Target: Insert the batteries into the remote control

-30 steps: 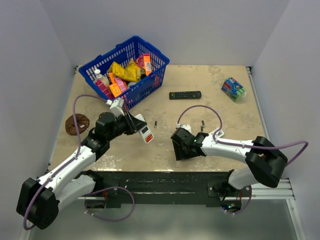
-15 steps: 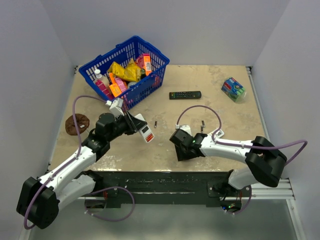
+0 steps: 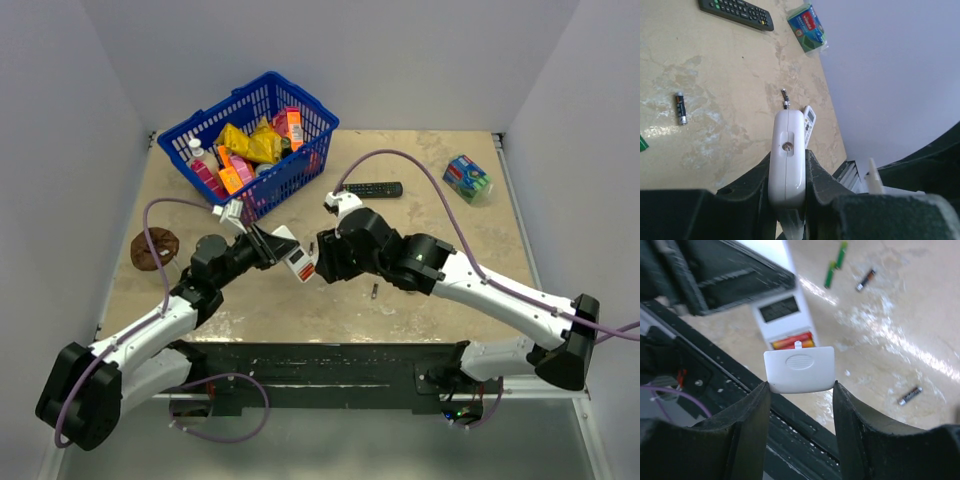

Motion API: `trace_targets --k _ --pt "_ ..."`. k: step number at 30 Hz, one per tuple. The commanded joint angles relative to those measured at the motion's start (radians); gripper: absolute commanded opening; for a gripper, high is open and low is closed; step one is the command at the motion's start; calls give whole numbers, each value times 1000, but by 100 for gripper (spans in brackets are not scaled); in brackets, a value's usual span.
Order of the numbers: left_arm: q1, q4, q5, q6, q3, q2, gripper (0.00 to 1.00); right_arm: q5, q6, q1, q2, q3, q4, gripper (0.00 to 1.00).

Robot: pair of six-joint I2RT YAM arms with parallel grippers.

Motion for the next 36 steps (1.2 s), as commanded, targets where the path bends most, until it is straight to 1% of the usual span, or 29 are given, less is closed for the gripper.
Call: trace_targets --k 1,7,18,25,36 --pt "7 289 35 -103 -41 9 0 -65 -111 18 7 132 -69 41" --pt "5 346 30 -142 -21 3 0 -79 -180 27 62 226 -145 41" --pt "7 320 -2 -188 19 0 0 -30 -260 38 143 315 -213 42" --pt "7 283 -1 -214 36 0 0 -11 -292 43 163 324 -213 42" --pt "5 277 15 -234 44 0 0 13 -309 43 182 326 -213 42"
